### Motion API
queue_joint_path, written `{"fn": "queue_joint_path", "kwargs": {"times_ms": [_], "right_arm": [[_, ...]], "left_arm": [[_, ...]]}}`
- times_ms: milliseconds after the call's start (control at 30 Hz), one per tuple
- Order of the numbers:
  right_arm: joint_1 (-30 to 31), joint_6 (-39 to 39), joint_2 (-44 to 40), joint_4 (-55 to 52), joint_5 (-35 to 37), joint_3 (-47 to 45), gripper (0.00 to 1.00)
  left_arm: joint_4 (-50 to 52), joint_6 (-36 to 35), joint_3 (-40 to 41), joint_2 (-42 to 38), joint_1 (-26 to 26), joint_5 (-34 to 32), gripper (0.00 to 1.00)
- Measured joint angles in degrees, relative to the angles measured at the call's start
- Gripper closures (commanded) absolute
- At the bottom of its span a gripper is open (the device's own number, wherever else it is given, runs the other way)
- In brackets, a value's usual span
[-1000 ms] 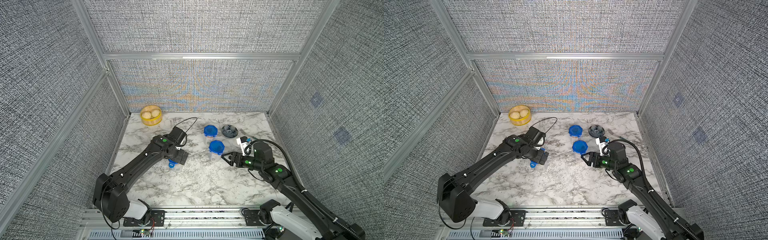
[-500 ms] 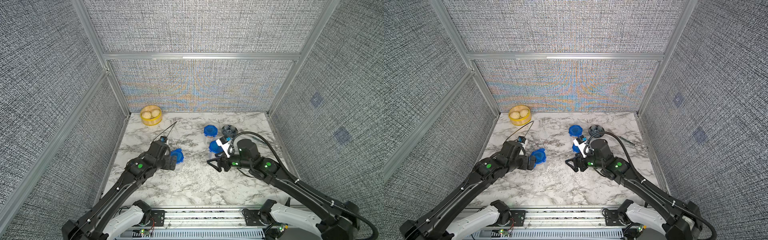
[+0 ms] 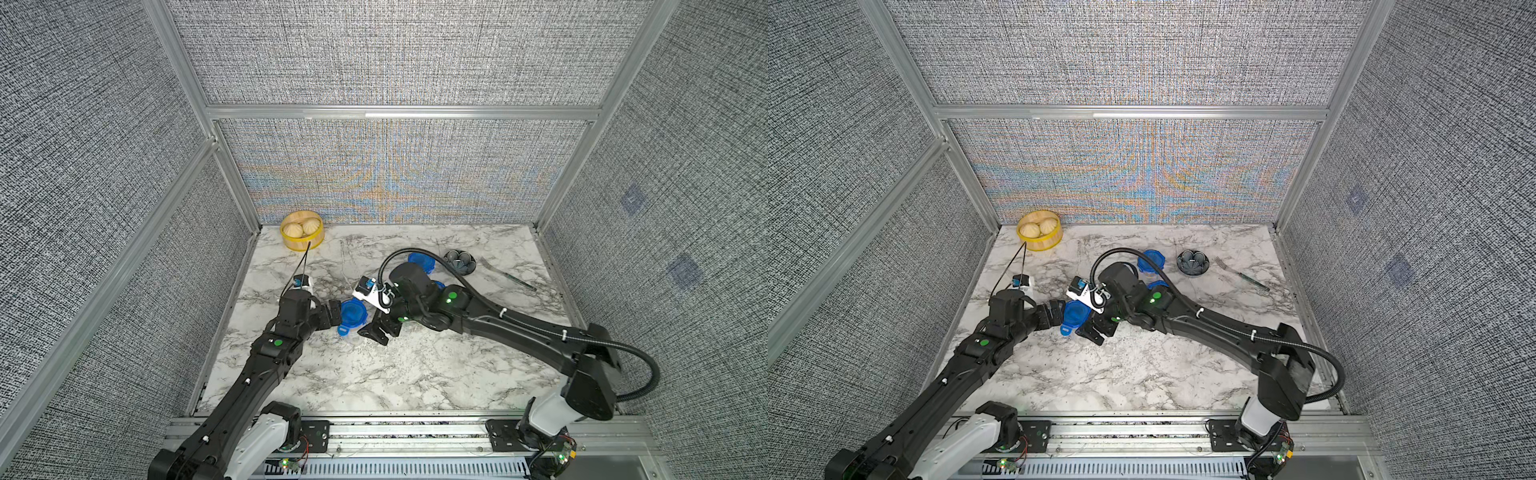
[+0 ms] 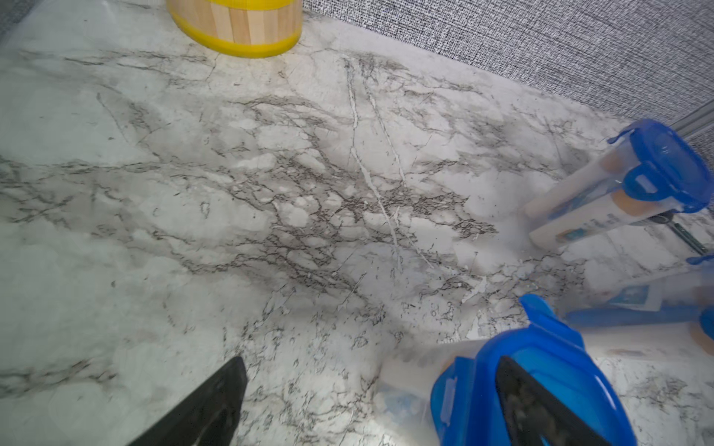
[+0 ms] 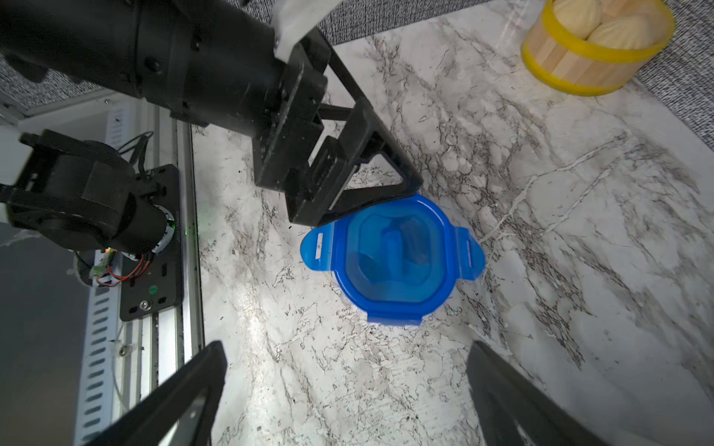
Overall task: Pack away toiletry kits
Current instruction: Close the fastener on the container.
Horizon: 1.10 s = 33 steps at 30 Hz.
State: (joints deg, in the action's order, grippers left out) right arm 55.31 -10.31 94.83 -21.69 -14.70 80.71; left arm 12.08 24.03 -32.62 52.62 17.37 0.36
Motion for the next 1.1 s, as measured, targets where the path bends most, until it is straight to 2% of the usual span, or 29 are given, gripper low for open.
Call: {"fn": "queue_joint_path", "kwargs": {"times_ms": [267,867,967,1100], "right_arm": [[0.2,0.3,10.6,-2.4,2.2,8.9,0.01],[1.4,2.0,16.0,-1.4,4.8,11.6,0.01],[1.5,2.1,16.8,-0.3,5.4,11.6,0.02],[1.5,2.0,17.4,0.5,5.4,11.8,0.08]], "left_arm": [[-3.3,-0.3,0.5,0.9,-1.6,2.6,0.01],[-4.8,-1.1,0.2,3.5,-3.6,1.3,0.01],[-4.9,-1.1,0.1,3.7,-3.7,1.3,0.01],[-4.9,-1.1,0.1,4.0,-3.8,1.3,0.01]]}}
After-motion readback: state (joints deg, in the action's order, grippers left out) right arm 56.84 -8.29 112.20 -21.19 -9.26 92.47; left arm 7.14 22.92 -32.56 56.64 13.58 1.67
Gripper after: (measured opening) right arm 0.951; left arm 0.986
